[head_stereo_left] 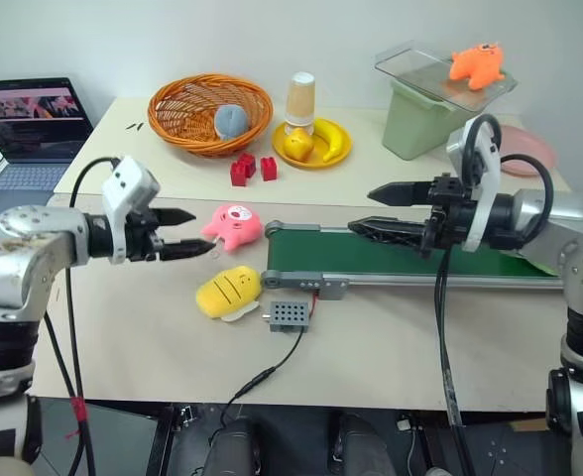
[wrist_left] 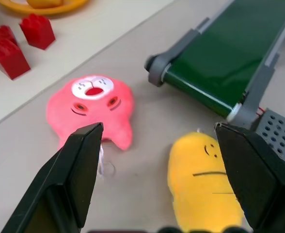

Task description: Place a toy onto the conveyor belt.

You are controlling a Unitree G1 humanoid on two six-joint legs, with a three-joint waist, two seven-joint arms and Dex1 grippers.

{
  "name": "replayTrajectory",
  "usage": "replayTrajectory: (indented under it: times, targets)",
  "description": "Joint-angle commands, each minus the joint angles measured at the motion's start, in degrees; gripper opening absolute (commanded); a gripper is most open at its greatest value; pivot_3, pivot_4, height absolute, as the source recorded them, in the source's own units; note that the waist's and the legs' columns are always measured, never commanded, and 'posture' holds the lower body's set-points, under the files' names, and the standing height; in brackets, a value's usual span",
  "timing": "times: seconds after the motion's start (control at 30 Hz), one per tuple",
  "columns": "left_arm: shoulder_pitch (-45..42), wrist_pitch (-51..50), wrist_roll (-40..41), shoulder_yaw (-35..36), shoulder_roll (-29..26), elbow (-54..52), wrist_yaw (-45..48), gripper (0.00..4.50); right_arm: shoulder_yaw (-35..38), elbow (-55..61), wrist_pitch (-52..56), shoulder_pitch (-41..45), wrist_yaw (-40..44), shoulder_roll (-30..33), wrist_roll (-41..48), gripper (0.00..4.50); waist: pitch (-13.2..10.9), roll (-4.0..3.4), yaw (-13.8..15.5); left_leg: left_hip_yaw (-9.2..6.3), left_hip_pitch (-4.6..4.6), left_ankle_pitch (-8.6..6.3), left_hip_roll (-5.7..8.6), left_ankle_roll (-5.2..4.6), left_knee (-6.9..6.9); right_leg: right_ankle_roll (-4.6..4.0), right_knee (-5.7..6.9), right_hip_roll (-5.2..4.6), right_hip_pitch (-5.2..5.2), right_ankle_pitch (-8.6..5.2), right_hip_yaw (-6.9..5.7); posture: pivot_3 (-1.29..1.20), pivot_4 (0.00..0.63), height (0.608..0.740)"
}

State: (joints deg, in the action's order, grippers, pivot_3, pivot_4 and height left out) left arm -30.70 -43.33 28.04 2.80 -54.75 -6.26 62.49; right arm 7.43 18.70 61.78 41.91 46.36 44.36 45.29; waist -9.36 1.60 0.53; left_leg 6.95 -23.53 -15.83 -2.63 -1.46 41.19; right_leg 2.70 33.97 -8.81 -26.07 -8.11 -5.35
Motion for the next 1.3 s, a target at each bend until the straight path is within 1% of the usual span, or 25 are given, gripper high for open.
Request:
replayTrajectory:
  times: [0.03, 0.27, 0.63, 0.83, 0.93, 0.97, 1.0, 1.07, 1.1, 1.2, 1.3]
  targets:
    - [1.09, 4.14, -0.60, -0.61, -0.90, -3.52, 2.60, 3.91, 1.56, 2.23, -1.64, -0.21, -0.60, 1.12, 0.07, 4.47, 0.00, 0.00, 0.01, 0.00, 0.00, 0.00, 0.00, 0.00, 0.00, 0.00, 0.00, 0.00, 0.00, 0.00, 0.00, 0.00, 0.150, 0.740]
    - [4.10, 14.16, -7.76, -6.50, -0.06, -2.23, 4.05, 3.91, 2.92, 4.09, -0.72, -1.00, -2.01, 1.98, 0.93, 4.47, 0.00, 0.00, 0.12, 0.00, 0.01, 0.00, 0.00, 0.00, -0.02, -0.01, -0.01, 0.00, 0.00, 0.00, 0.00, 0.00, 0.150, 0.740]
    - [4.25, 19.45, -13.51, -10.90, 2.65, 0.87, 3.81, 3.91, 4.56, 6.21, 0.03, -2.02, -4.43, 3.63, 2.68, 4.47, 0.00, 0.00, 0.14, 0.00, -0.01, -0.02, 0.00, -0.04, -0.02, -0.01, -0.02, 0.00, 0.00, 0.00, -0.01, 0.00, 0.150, 0.740]
    - [4.65, 23.70, -17.98, -13.39, 2.97, 2.30, 3.64, 3.91, 4.71, 6.35, 0.17, -1.88, -4.83, 4.62, 3.57, 4.47, 0.00, 0.00, 0.14, 0.00, -0.01, -0.03, 0.00, -0.05, -0.02, -0.01, -0.02, 0.00, -0.01, 0.00, -0.01, 0.00, 0.150, 0.740]
    - [5.21, 25.85, -20.21, -14.24, 2.75, 3.14, 3.79, 3.19, 4.51, 6.37, 0.08, -1.80, -5.04, 5.04, 3.91, 4.50, 0.00, 0.00, 0.14, 0.00, -0.01, -0.05, -0.01, -0.08, -0.02, -0.01, -0.02, 0.00, -0.01, 0.00, -0.01, 0.00, 0.150, 0.740]
    - [5.31, 26.47, -20.85, -14.51, 2.63, 3.42, 3.99, 2.86, 4.41, 6.31, 0.00, -1.77, -5.08, 5.16, 3.99, 4.50, 0.00, 0.00, 0.14, 0.00, -0.01, -0.05, -0.01, -0.09, -0.02, -0.01, -0.02, 0.00, -0.01, 0.00, -0.01, 0.00, 0.150, 0.740]
    - [5.41, 27.20, -21.49, -14.72, 2.53, 3.69, 4.07, 2.42, 4.29, 6.22, -0.10, -1.71, -5.10, 5.28, 4.04, 4.50, 0.00, 0.00, 0.14, 0.00, 0.00, -0.06, -0.01, -0.10, -0.02, -0.01, -0.02, 0.00, -0.01, 0.00, -0.01, 0.00, 0.150, 0.740]
    - [5.50, 28.58, -22.80, -14.99, 2.33, 4.35, 3.89, 1.79, 3.98, 5.84, -0.35, -1.29, -4.98, 5.53, 3.97, 4.50, 0.00, 0.00, 0.14, 0.01, 0.00, -0.12, -0.02, -0.21, -0.02, -0.01, -0.02, 0.00, -0.01, 0.00, -0.01, 0.00, 0.150, 0.740]
    - [5.54, 29.15, -23.24, -15.09, 2.22, 4.56, 3.97, 1.34, 3.90, 5.73, -0.43, -1.15, -4.93, 5.62, 3.94, 4.50, 0.00, -0.01, 0.14, 0.01, 0.00, -0.14, -0.02, -0.25, -0.02, -0.01, -0.01, 0.00, 0.00, 0.00, -0.01, 0.00, 0.150, 0.740]
    - [5.75, 30.64, -24.79, -15.12, 2.01, 5.17, 3.53, 0.45, 3.67, 5.42, -0.71, -0.79, -4.71, 5.79, 3.78, 4.50, 0.01, -0.02, 0.13, 0.01, 0.02, -0.15, -0.03, -0.26, -0.02, -0.02, 0.00, 0.00, 0.00, 0.00, -0.01, 0.00, 0.150, 0.740]
    - [5.66, 31.58, -25.91, -14.85, 2.06, 6.00, 2.73, 0.45, 3.41, 5.12, -1.00, -0.57, -4.51, 5.85, 3.52, 4.50, 0.01, -0.02, 0.13, 0.01, 0.04, -0.16, -0.04, -0.28, -0.02, -0.02, 0.01, 0.00, 0.00, 0.00, 0.00, 0.00, 0.150, 0.740]
